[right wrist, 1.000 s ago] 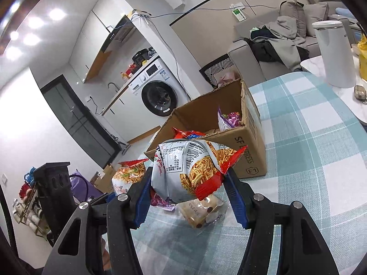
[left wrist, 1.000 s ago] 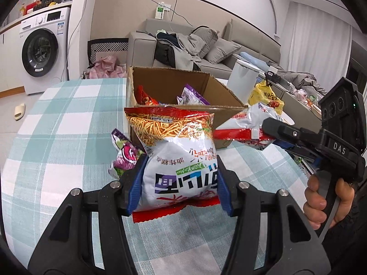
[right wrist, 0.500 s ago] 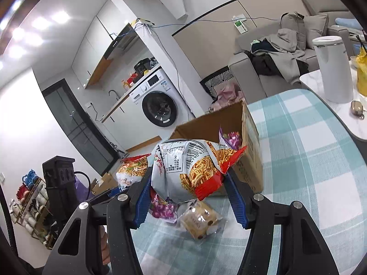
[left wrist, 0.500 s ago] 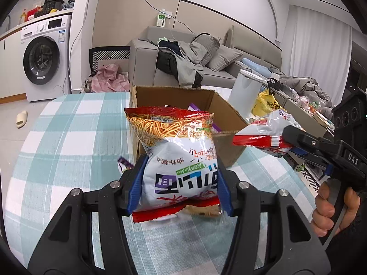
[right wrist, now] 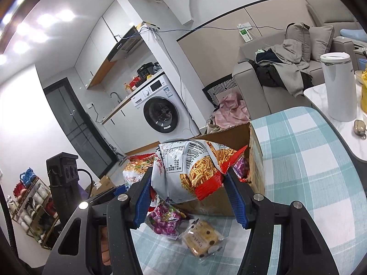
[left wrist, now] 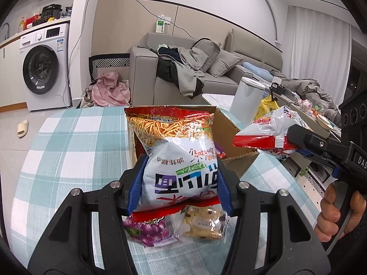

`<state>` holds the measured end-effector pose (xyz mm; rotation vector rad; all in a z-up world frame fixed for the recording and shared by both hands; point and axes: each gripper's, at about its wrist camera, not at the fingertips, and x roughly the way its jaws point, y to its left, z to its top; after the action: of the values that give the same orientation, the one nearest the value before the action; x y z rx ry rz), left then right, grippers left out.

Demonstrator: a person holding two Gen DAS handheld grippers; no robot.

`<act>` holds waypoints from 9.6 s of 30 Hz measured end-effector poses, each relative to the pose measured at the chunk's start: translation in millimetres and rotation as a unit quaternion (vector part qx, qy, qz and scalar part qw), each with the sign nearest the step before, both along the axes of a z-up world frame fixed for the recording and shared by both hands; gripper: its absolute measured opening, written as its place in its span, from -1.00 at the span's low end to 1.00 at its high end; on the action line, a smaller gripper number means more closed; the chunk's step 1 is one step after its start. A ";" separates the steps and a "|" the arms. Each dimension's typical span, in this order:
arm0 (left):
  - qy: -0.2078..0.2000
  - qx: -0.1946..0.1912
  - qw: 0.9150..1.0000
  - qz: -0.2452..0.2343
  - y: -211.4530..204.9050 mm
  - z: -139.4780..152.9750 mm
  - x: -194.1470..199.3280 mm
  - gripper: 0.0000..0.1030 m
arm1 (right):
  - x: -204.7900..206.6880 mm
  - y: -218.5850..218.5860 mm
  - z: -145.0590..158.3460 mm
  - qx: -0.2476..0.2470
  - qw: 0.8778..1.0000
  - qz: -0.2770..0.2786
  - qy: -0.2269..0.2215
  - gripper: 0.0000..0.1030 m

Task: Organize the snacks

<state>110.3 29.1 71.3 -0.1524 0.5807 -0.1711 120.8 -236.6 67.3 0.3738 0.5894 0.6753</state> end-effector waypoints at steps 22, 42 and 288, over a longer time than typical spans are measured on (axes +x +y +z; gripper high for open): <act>0.009 0.011 1.000 0.003 -9.5 -5.1 59.9 0.01 | 36.4 11.3 -10.0 -0.009 1.000 -0.010 0.028 0.18; 0.039 0.024 0.999 0.000 -19.6 -30.8 123.5 0.01 | 66.7 25.1 -32.1 -0.032 0.998 -0.010 0.058 0.20; 0.041 0.033 0.999 0.014 2.4 -10.3 85.1 -0.07 | 56.2 78.4 -22.7 -0.162 0.985 -0.058 0.017 0.16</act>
<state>195.4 31.5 61.0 -0.1040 0.6656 -0.1191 177.0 -158.1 44.6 0.1145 0.6917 0.4514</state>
